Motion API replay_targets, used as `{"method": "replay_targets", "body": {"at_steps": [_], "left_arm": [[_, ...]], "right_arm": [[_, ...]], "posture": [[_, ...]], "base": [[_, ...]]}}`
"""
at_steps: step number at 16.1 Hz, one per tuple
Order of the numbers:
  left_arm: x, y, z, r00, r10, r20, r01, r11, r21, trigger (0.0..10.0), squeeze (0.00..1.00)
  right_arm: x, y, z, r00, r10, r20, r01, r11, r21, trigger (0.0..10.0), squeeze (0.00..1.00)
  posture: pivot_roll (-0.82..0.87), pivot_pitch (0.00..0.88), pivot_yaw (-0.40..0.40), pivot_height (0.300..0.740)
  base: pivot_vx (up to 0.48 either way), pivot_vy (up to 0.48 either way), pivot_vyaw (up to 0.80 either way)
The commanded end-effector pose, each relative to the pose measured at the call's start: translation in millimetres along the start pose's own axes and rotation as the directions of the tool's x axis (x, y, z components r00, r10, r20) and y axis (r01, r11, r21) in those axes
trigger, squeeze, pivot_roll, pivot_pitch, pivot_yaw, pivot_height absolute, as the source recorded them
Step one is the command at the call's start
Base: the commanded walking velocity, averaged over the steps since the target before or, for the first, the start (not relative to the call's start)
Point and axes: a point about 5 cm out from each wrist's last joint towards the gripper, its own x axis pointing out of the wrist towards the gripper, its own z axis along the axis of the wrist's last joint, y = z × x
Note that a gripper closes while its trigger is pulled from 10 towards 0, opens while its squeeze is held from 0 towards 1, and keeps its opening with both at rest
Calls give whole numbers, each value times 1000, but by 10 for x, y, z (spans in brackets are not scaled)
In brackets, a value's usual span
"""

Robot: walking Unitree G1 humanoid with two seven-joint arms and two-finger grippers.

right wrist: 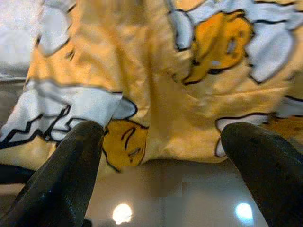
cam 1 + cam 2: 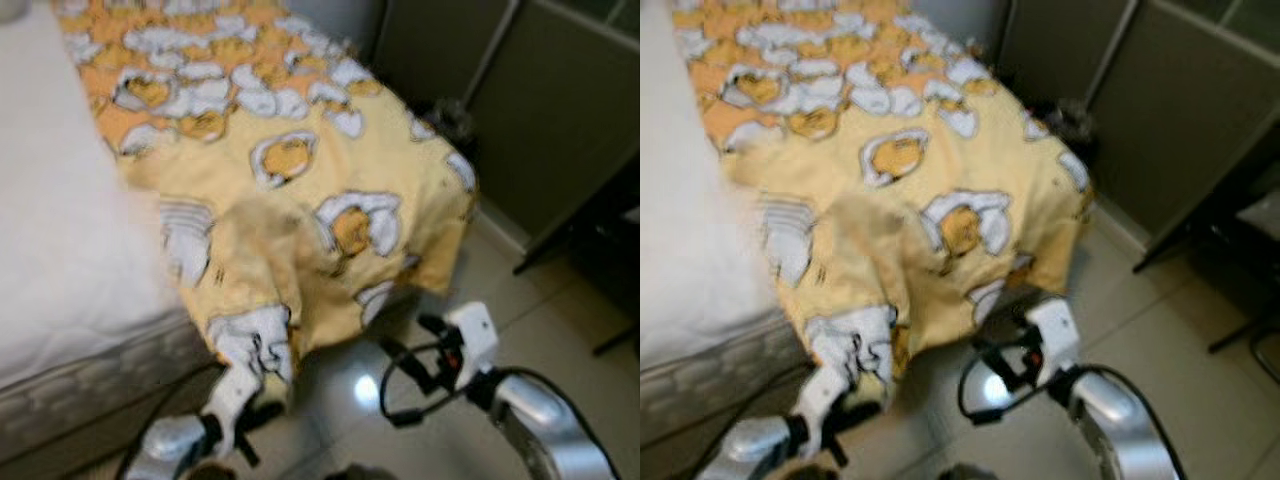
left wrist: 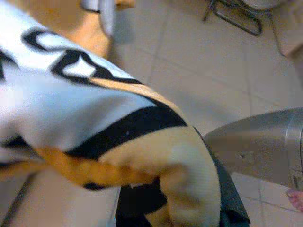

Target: Clean up the room

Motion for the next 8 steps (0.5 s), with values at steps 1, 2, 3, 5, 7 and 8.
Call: {"method": "replay_targets", "body": {"at_steps": [1,2,3,5,7,8], "left_arm": [[-54,16,-48,1000,-11,-26,11,1000,8,0,0],[-85,-5,-109,998,-37,-54,36,999,-2,0,0],[-94,-17,-131,997,-47,-63,46,999,-6,0,0],[-83,-33,-139,996,-48,-71,48,999,2,0,0],[-68,-36,-120,996,-53,-70,54,998,16,0,0],[-68,-22,-120,996,-33,-78,35,999,27,0,0]], "right_arm": [[-1,-4,22,1000,8,9,-8,1000,-1,10000,118],[-13,-12,11,1000,5,6,-5,1000,-1,10000,118],[-15,-15,7,1000,5,5,-5,1000,-1,10000,118],[-22,-11,2,1000,6,5,-6,1000,1,10000,114],[-34,17,5,999,34,3,-34,999,-5,10000,118],[-39,23,3,999,41,0,-41,999,-8,10000,118]], "posture": [[-173,99,-104,740],[-175,99,-101,740],[-175,99,-100,740],[-175,98,-99,740],[-175,98,-101,740],[-175,98,-101,740]], "base": [[0,-480,0],[0,-480,0],[0,-472,0],[0,-165,0],[0,0,0],[0,0,0]]}}
